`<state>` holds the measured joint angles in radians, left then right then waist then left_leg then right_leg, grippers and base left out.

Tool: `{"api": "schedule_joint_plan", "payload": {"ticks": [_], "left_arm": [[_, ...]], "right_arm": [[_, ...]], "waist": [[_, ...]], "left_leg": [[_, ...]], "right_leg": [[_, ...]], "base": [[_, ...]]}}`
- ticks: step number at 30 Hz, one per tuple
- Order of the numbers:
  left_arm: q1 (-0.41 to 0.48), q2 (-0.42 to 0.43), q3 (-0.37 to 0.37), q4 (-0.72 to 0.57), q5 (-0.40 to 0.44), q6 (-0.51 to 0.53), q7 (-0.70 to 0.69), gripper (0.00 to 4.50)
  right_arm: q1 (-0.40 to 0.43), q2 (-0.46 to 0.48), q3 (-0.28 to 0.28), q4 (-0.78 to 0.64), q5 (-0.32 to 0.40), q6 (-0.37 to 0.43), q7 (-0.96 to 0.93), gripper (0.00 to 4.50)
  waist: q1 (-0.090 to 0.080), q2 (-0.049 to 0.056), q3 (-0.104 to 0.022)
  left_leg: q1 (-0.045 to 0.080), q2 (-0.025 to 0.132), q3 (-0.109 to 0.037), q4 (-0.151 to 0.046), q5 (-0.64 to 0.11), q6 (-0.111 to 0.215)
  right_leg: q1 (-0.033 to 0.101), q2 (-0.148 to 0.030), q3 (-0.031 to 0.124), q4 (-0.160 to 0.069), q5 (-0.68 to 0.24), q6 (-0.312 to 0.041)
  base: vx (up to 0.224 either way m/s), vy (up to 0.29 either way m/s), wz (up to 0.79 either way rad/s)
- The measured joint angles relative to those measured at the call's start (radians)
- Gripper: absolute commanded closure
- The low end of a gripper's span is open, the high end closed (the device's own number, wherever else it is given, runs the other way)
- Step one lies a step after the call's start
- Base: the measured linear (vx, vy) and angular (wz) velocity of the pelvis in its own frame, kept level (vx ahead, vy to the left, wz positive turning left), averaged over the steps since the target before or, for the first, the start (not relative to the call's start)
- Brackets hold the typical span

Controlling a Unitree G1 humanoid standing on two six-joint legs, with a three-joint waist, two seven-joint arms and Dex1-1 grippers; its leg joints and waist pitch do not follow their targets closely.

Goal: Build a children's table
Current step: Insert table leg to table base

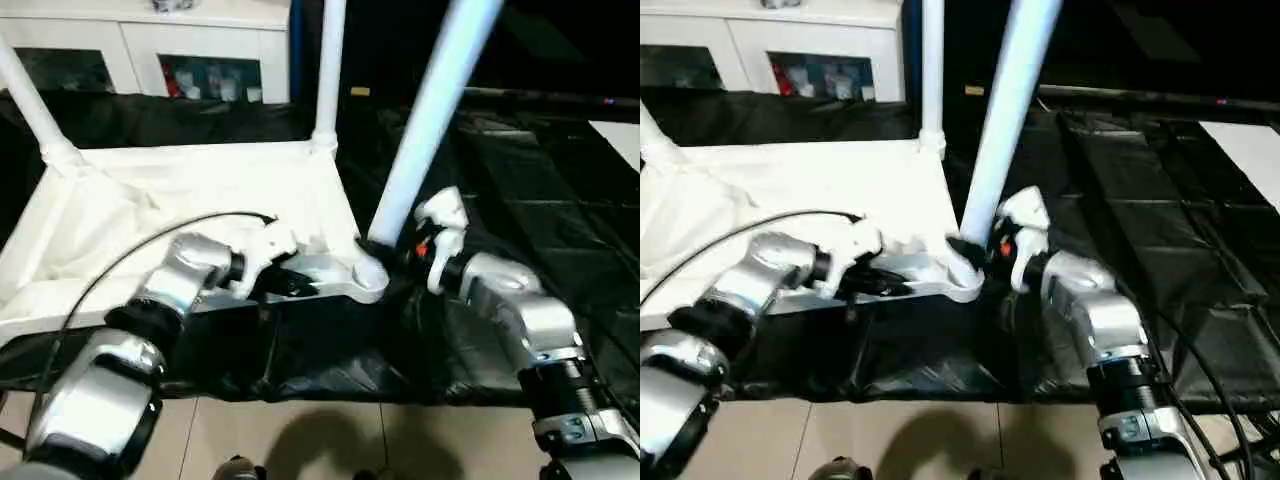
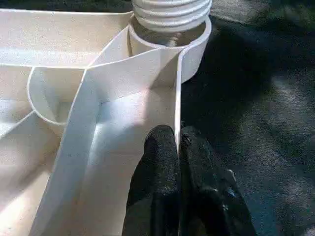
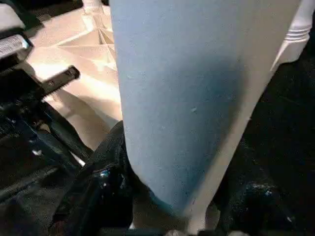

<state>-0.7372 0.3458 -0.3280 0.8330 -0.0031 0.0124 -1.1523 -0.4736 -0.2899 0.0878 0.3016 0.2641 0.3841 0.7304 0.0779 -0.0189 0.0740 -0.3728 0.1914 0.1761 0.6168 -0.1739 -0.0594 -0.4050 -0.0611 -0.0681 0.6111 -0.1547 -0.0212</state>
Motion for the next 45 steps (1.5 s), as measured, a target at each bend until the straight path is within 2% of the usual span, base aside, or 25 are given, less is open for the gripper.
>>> {"api": "schedule_joint_plan", "payload": {"ticks": [13,18,27,34,42,45], "left_arm": [[0.024,0.008,0.017,-0.03,0.0,0.011,0.003,4.5],[0.026,0.014,0.03,-0.031,-0.002,0.028,-0.016,4.5],[0.039,0.019,0.033,-0.047,0.001,0.027,-0.025,4.5],[0.059,0.034,0.031,-0.079,0.01,0.021,-0.036,4.5],[0.086,0.055,0.033,-0.125,0.0,0.037,-0.078,4.5],[0.098,0.062,0.036,-0.151,-0.001,0.05,-0.078,4.5]], "right_arm": [[-0.006,-0.003,-0.001,0.028,-0.001,-0.006,0.005,2.61],[-0.038,0.005,-0.001,0.079,-0.003,-0.018,0.013,2.61],[-0.075,0.024,0.001,0.127,0.004,0.002,0.059,2.61],[-0.071,0.002,0.037,0.107,0.006,0.039,0.117,2.61],[-0.068,0.016,0.036,0.129,0.006,0.023,0.123,2.61],[-0.058,0.037,0.013,0.147,0.024,0.007,0.119,2.61]], "waist": [[-0.017,-0.001,0.0],[-0.021,-0.001,-0.001],[-0.022,-0.005,-0.004],[-0.021,-0.009,-0.007],[-0.024,-0.01,-0.007],[-0.027,-0.01,-0.007]], "left_leg": [[0.002,0.0,0.0,0.0,0.0,0.0],[0.002,0.0,0.0,0.0,0.0,0.0],[0.003,0.0,0.0,-0.003,0.0,0.0],[0.004,0.0,0.0,-0.005,0.0,0.0],[0.004,0.0,0.0,-0.005,0.0,0.0],[0.004,0.0,0.0,-0.005,0.0,0.0]], "right_leg": [[0.002,0.0,0.0,0.0,-0.001,0.001],[0.002,0.0,0.0,0.0,-0.001,0.001],[0.002,0.0,0.0,0.0,-0.001,0.002],[0.002,0.0,0.0,-0.001,-0.002,0.002],[0.002,0.0,0.0,-0.001,-0.002,0.002],[0.002,0.0,0.0,-0.001,-0.002,0.002]], "base": [[0.0,0.0,0.0],[0.0,0.0,0.0],[0.0,0.0,0.0],[0.0,0.0,0.0],[0.0,0.0,0.0],[0.0,0.0,0.0]]}}
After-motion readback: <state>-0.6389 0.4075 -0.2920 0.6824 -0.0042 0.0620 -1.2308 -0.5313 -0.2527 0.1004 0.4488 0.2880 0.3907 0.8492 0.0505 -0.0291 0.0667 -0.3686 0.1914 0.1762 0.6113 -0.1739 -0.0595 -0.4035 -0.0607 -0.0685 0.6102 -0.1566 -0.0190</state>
